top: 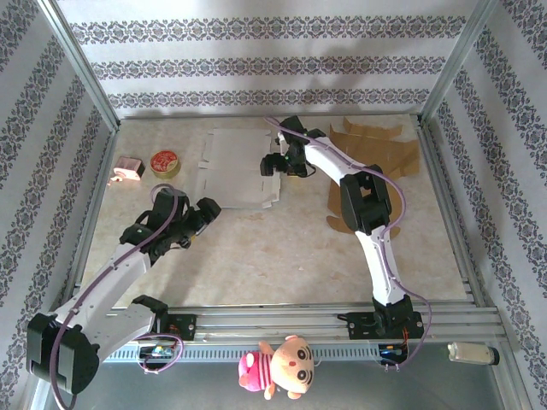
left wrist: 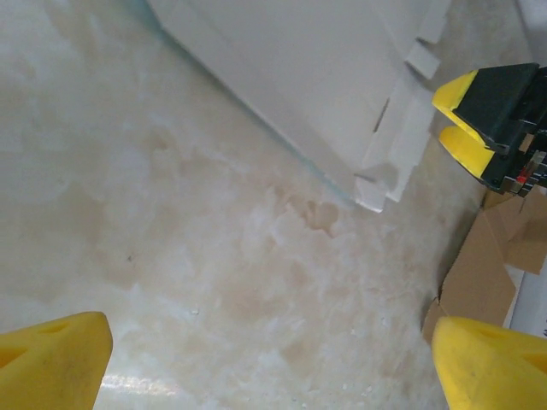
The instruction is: Fold the paper box
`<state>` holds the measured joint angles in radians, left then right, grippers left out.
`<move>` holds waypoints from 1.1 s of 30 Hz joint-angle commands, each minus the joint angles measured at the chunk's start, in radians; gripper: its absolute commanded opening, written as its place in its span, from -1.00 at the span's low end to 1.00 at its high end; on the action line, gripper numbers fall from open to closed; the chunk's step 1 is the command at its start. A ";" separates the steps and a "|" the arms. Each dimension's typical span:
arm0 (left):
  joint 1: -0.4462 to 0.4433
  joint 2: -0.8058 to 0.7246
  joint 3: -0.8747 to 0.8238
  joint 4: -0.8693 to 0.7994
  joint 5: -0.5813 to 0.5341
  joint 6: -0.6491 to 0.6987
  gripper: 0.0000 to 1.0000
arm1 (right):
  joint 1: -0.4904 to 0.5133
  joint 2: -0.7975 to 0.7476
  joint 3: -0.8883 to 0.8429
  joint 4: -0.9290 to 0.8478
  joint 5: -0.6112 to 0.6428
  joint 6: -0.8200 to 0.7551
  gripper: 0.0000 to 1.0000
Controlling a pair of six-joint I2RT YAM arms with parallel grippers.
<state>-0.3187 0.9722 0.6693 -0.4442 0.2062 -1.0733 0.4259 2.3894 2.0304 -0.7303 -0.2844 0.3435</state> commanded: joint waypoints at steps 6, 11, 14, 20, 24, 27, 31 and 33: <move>0.011 0.018 -0.045 0.115 0.018 -0.130 0.96 | -0.001 -0.013 -0.135 0.107 -0.138 0.062 0.30; 0.023 0.063 -0.094 0.268 0.037 -0.247 0.98 | 0.001 -0.045 -0.180 0.149 -0.179 0.085 -0.53; 0.025 0.107 -0.135 0.357 0.006 -0.325 0.91 | -0.001 -0.141 -0.290 0.240 -0.211 0.132 -0.87; 0.031 0.221 -0.219 0.558 0.007 -0.370 0.74 | -0.001 -0.369 -0.642 0.531 -0.241 0.346 -0.99; 0.033 0.291 -0.226 0.564 0.042 -0.375 0.65 | 0.008 -0.452 -0.800 0.684 -0.254 0.473 -0.98; 0.031 0.313 -0.255 0.578 0.053 -0.399 0.60 | 0.021 -0.479 -0.848 0.718 -0.249 0.517 -0.98; 0.033 0.327 -0.298 0.671 0.028 -0.420 0.45 | 0.047 -0.502 -0.868 0.720 -0.230 0.541 -0.98; 0.033 0.336 -0.295 0.687 0.019 -0.410 0.37 | 0.059 -0.514 -0.881 0.722 -0.221 0.552 -0.98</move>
<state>-0.2977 1.2770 0.3943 0.1364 0.2359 -1.4494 0.4622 1.9278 1.1664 -0.0582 -0.5137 0.8444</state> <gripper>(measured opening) 0.698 0.059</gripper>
